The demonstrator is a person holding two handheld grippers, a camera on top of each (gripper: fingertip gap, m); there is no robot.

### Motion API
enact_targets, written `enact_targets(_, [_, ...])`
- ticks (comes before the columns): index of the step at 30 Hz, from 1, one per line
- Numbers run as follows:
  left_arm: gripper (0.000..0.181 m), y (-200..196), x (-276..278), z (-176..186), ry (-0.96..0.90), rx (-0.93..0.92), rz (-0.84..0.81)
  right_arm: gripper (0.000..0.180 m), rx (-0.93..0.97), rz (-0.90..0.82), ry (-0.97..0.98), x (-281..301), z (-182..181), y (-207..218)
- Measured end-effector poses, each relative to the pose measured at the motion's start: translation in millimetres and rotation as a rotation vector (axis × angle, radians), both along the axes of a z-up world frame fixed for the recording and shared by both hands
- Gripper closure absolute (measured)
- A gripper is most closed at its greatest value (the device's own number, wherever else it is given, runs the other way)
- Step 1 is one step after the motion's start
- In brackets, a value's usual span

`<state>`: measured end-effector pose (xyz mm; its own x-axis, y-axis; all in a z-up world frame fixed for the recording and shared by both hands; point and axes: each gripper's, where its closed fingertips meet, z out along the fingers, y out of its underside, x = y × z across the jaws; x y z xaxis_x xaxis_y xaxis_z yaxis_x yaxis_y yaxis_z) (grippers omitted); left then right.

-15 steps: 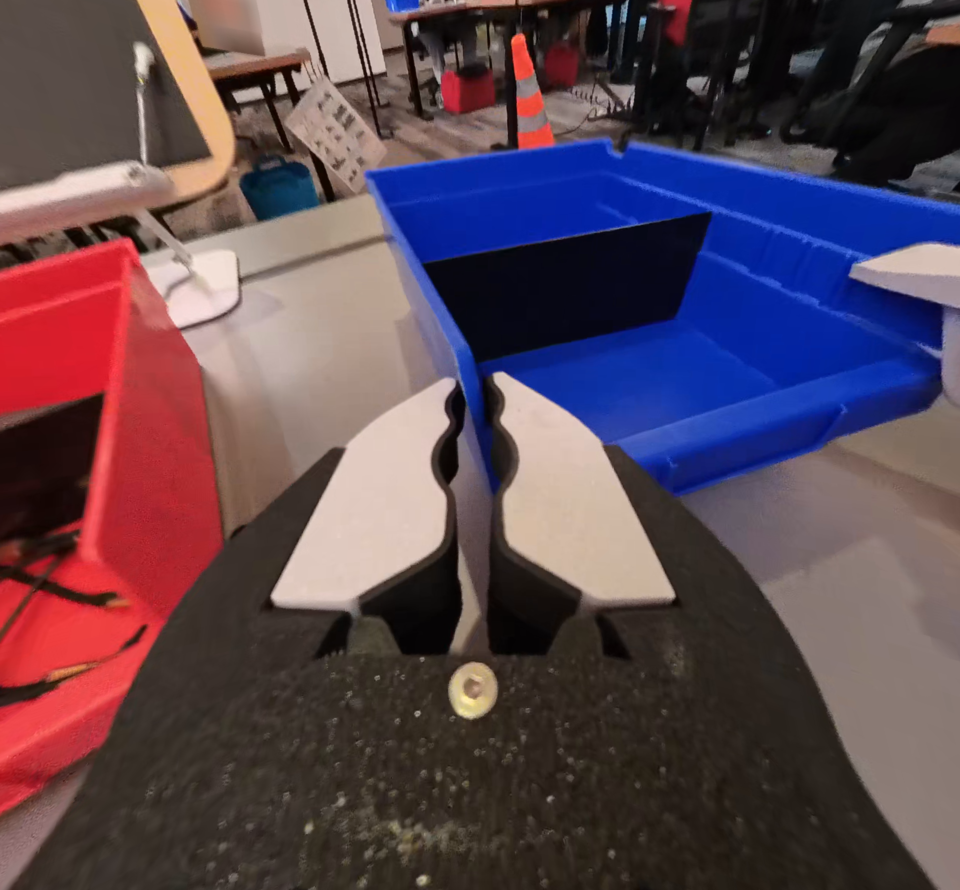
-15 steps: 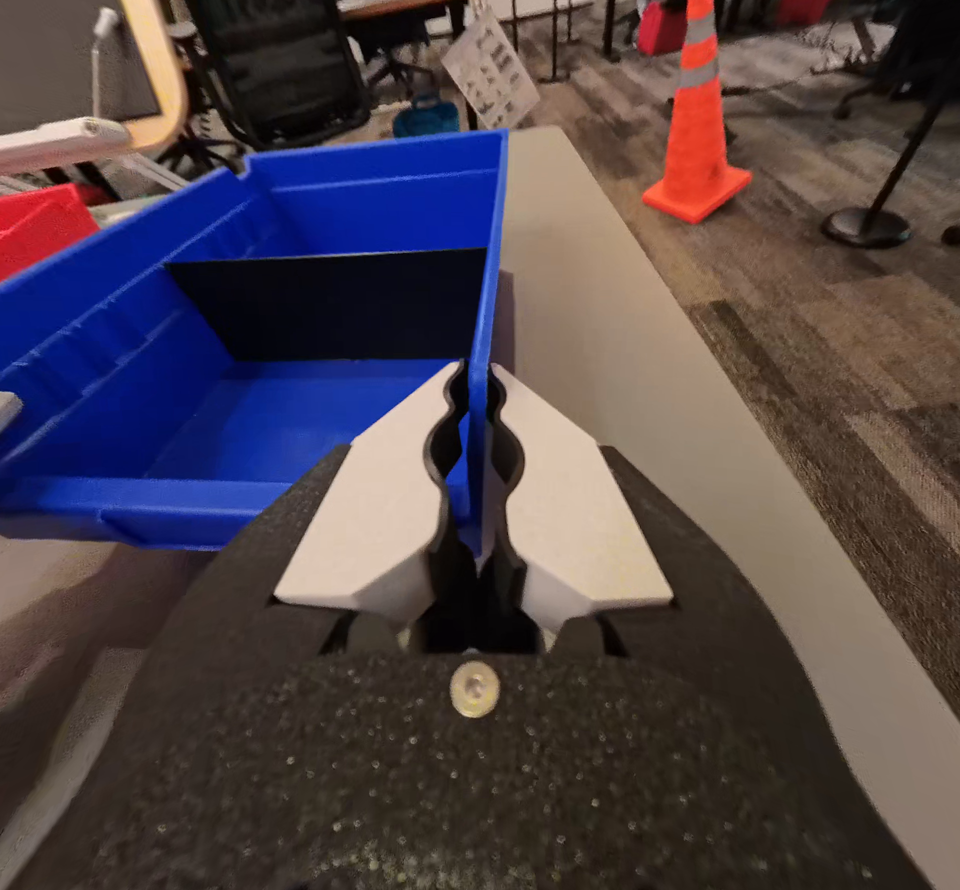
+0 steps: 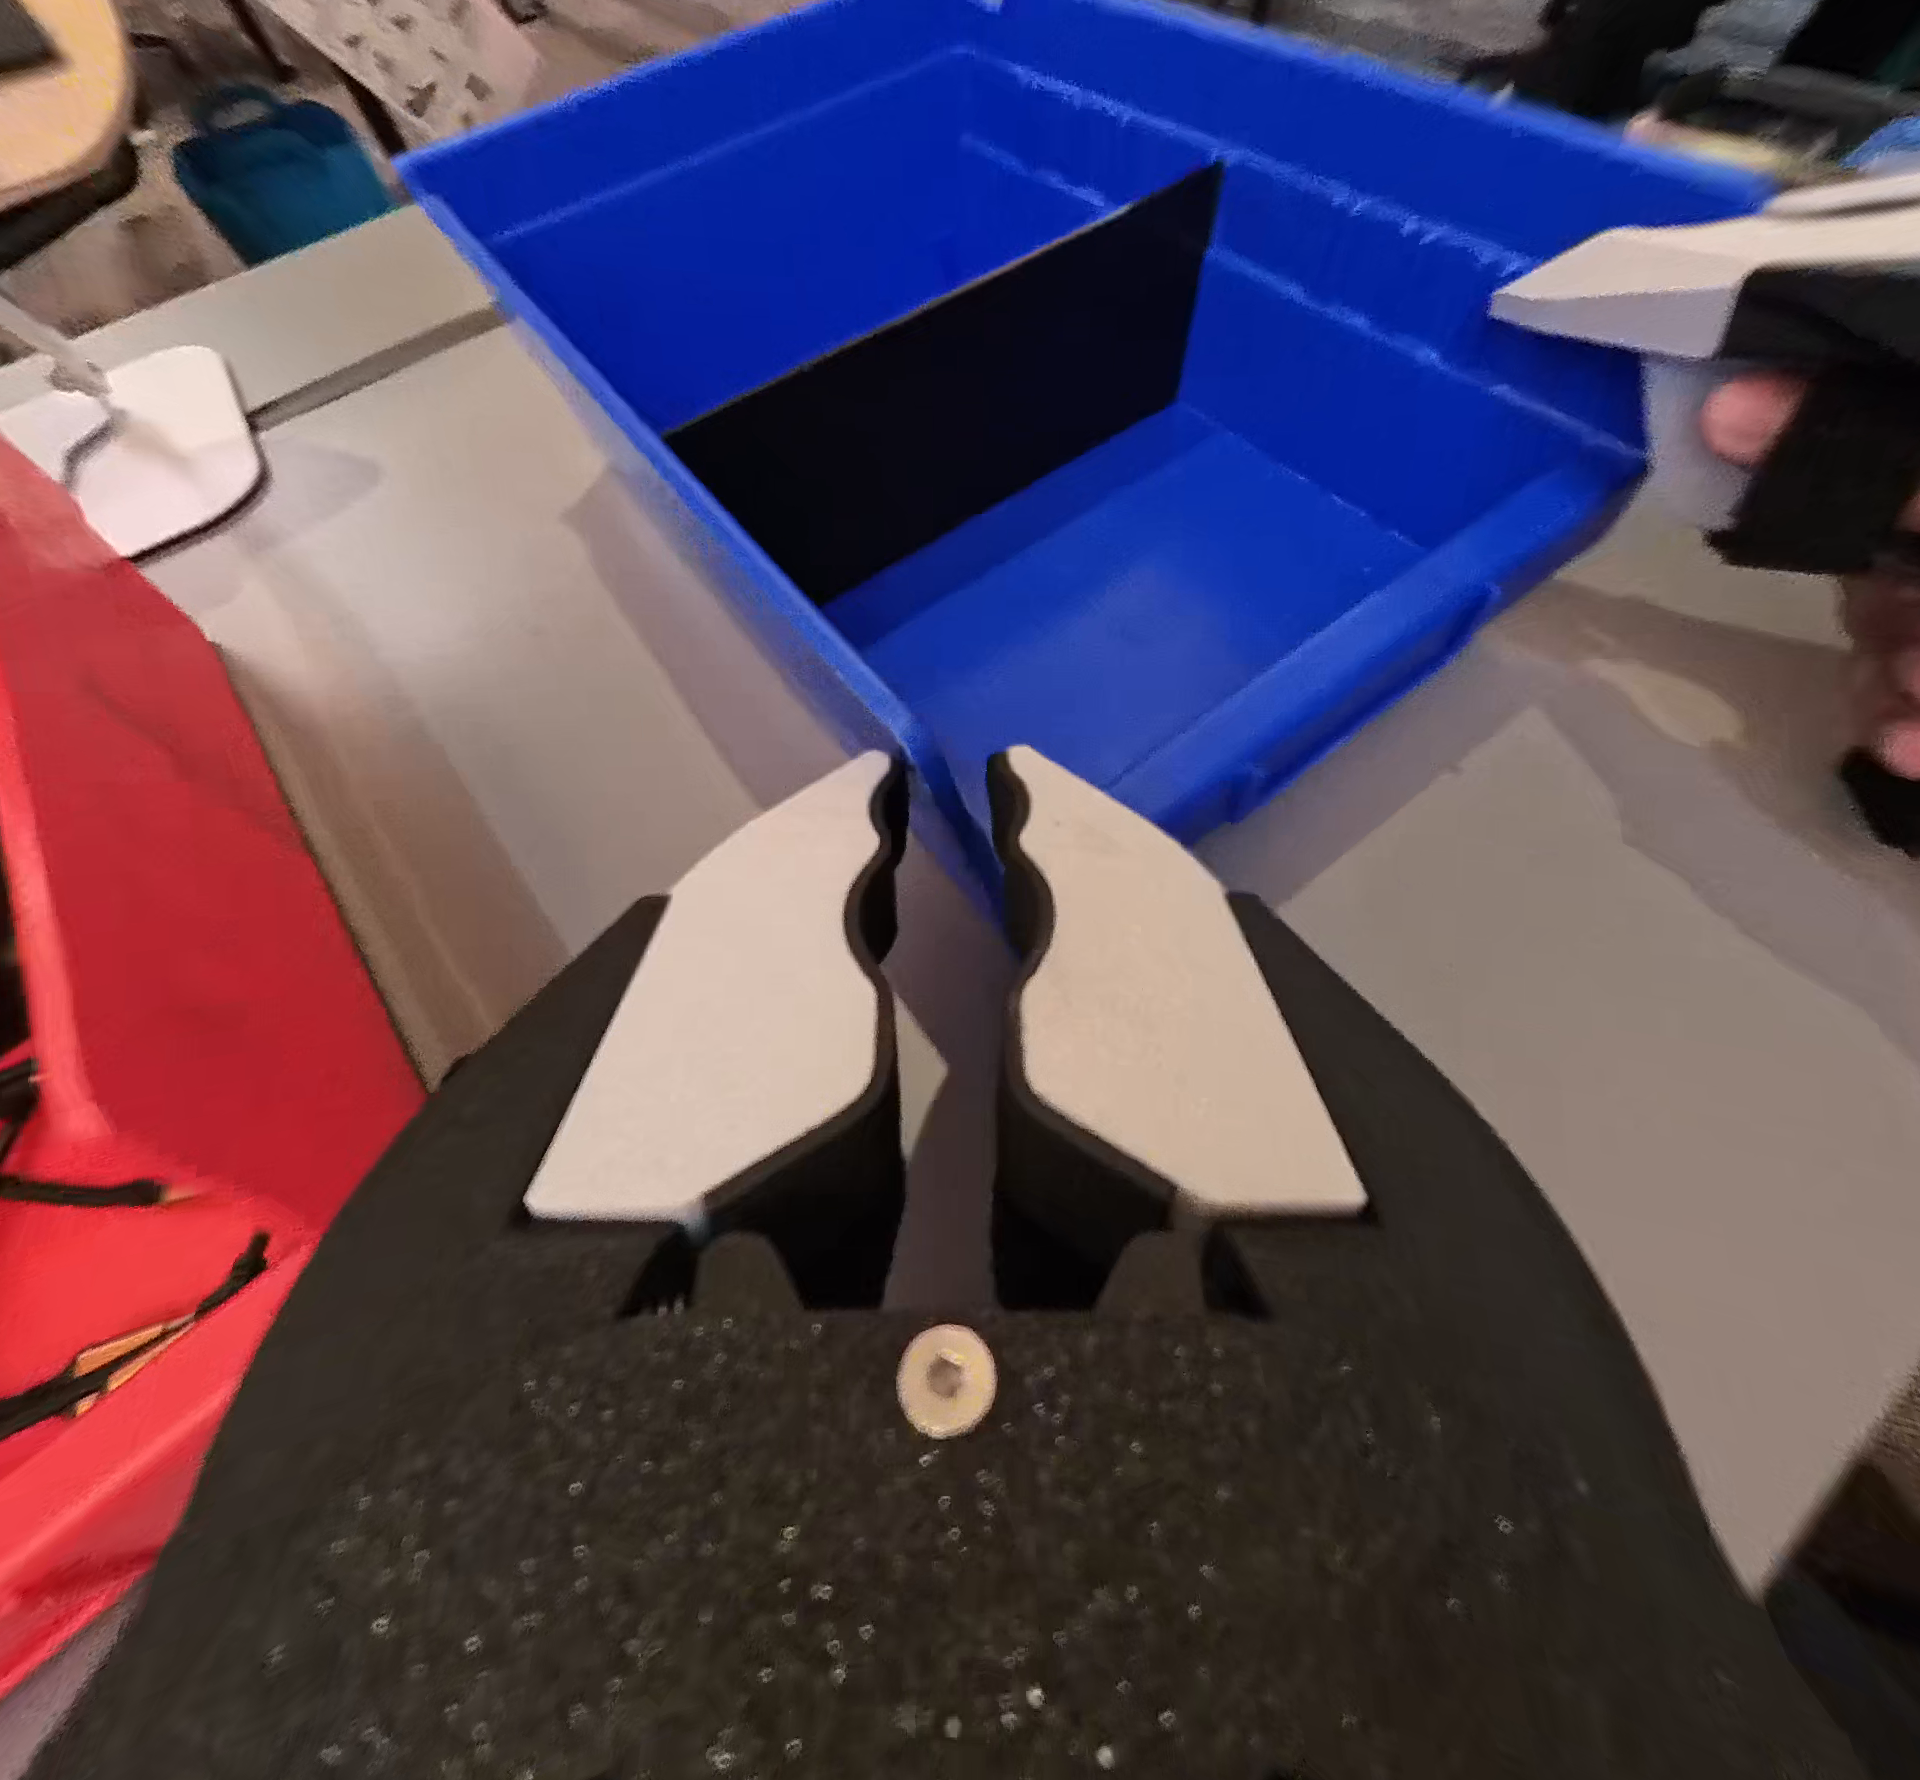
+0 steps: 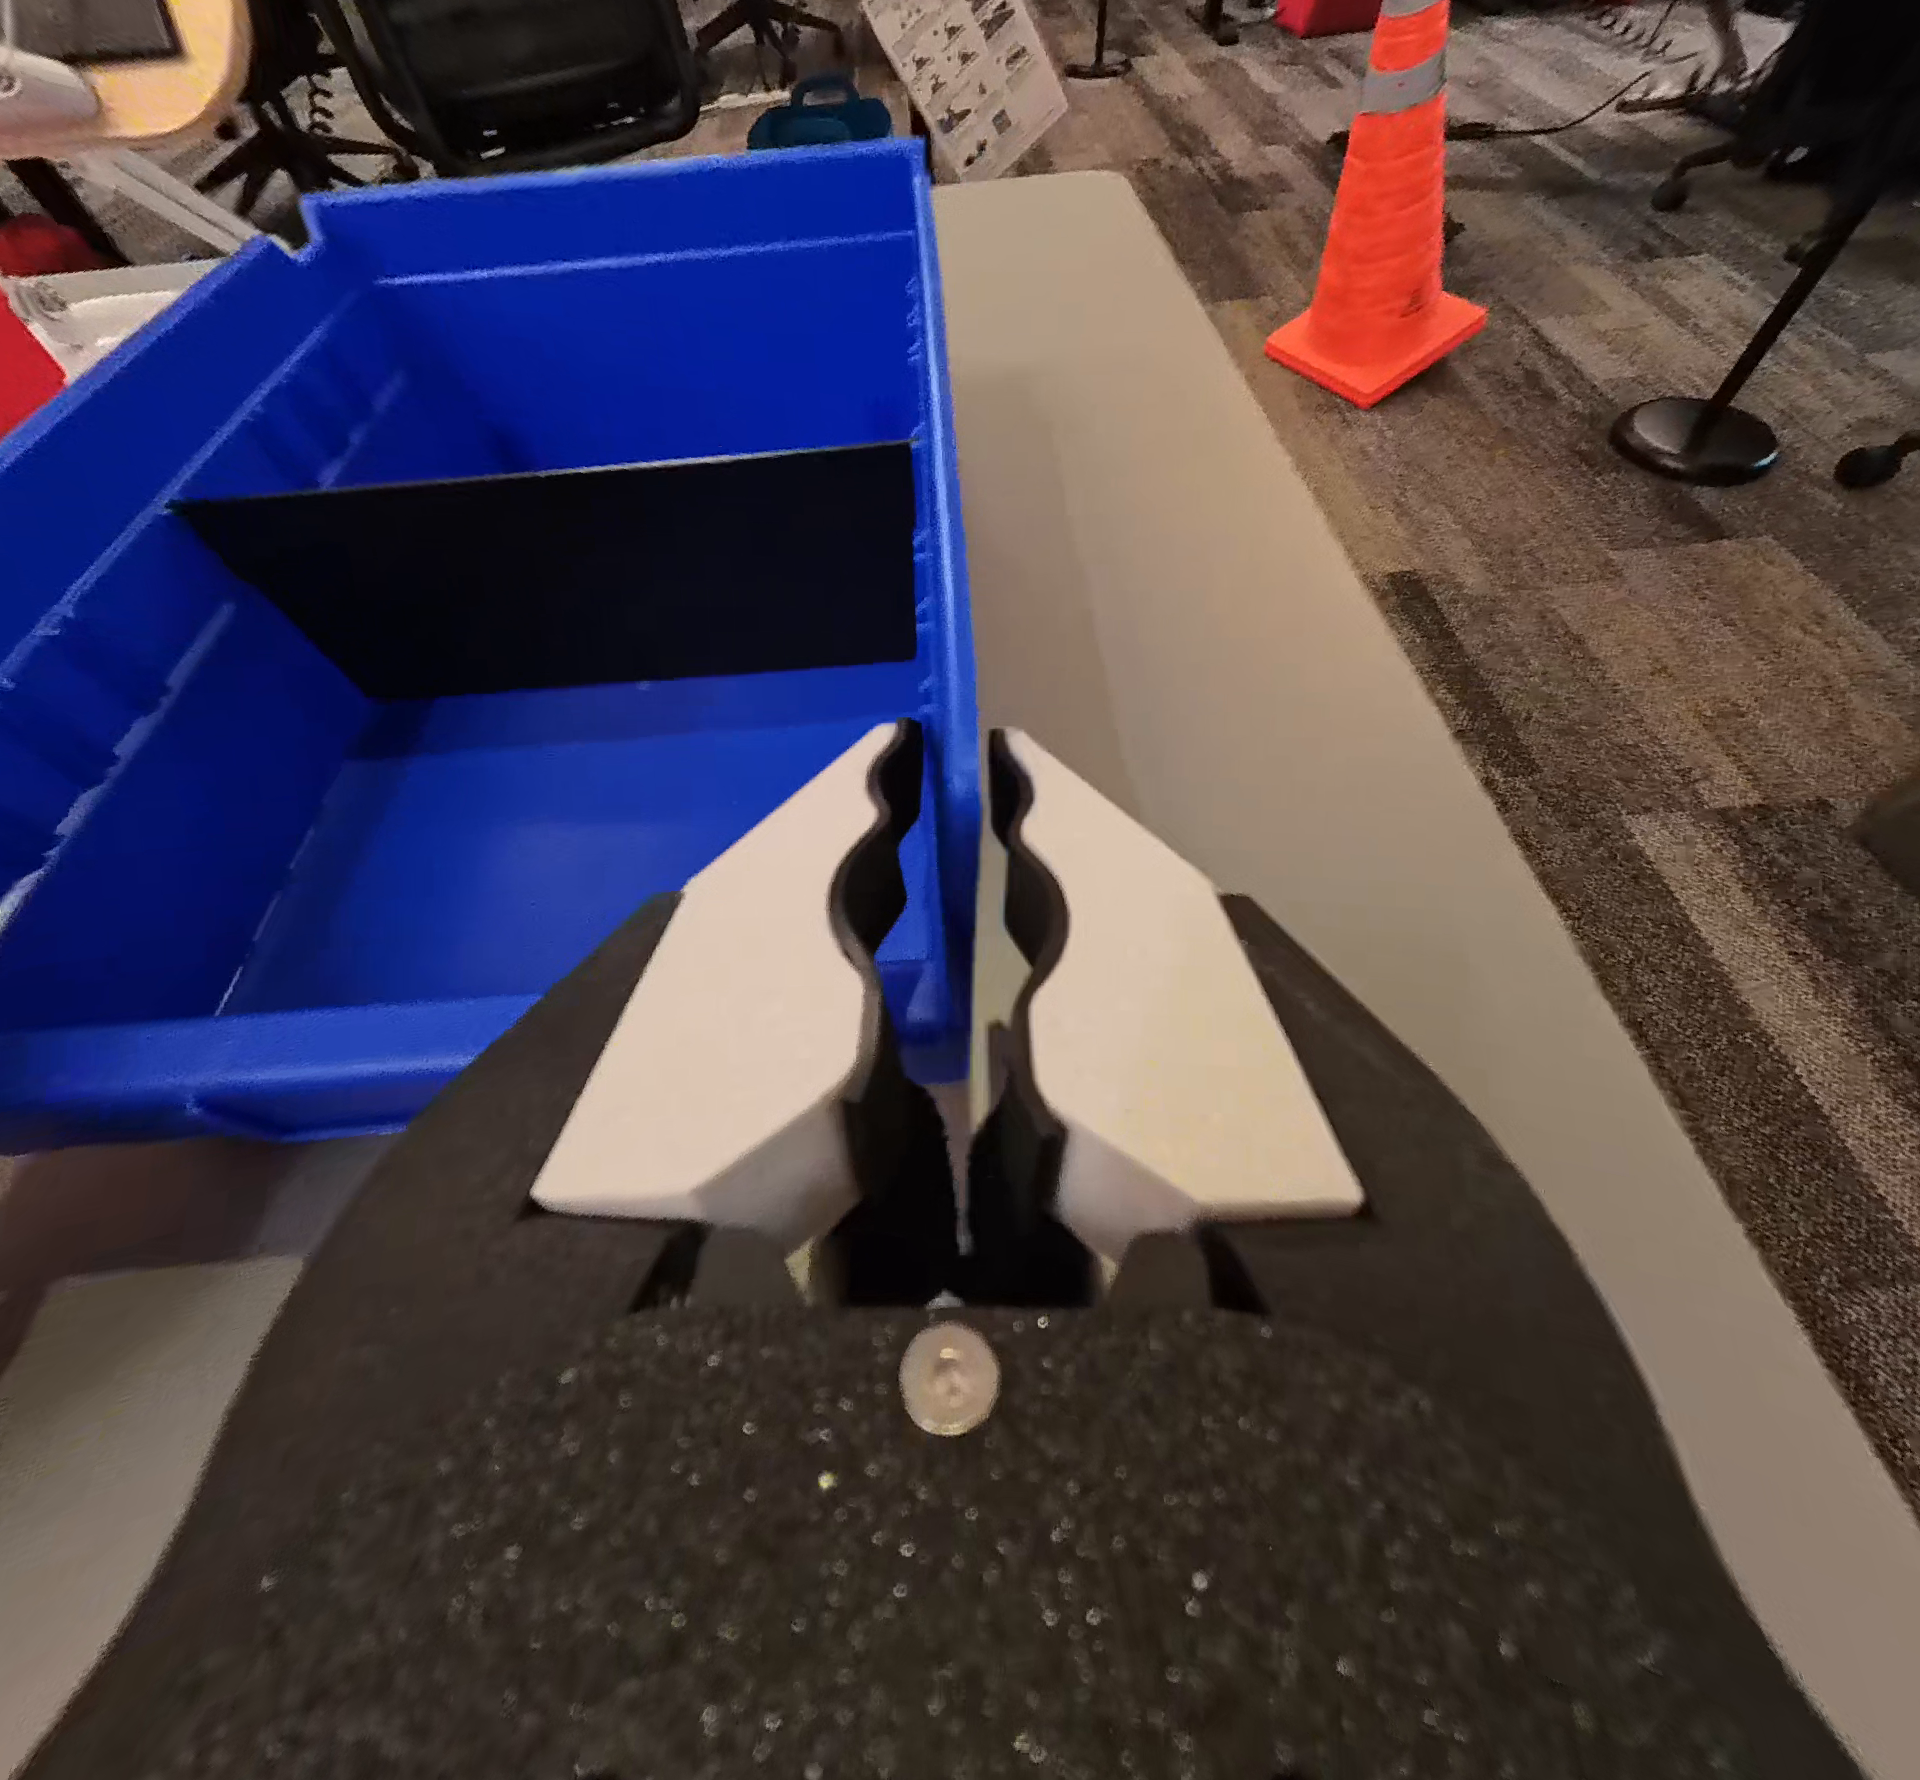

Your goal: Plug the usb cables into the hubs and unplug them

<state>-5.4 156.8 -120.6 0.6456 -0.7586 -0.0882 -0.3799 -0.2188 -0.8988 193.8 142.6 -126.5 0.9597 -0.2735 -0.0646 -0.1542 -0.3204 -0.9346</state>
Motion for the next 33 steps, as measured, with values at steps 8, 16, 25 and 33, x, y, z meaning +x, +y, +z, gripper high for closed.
enact_targets(8, [0.158, 1.1, -146.0, 83.3, -0.127, 0.212, 0.094, 0.151, 0.184, -0.105, -0.227, -19.0, 78.2, -30.1])
enact_targets(16, [0.139, 59.4, -300.0, 39.8, -0.016, 0.236, 0.433, 0.137, 0.221, 0.459, -0.098, -278.5, 71.7, 21.2])
enact_targets(25, [0.174, 103.5, -310.1, -10.6, -0.008, 0.029, 0.471, 0.175, -0.073, 0.207, -0.046, -318.4, -10.9, 94.8])
enact_targets(33, [0.176, 128.7, -399.7, 17.8, -0.076, 0.046, 0.515, 0.176, 0.018, 0.261, -0.059, -413.6, 19.3, 118.2])
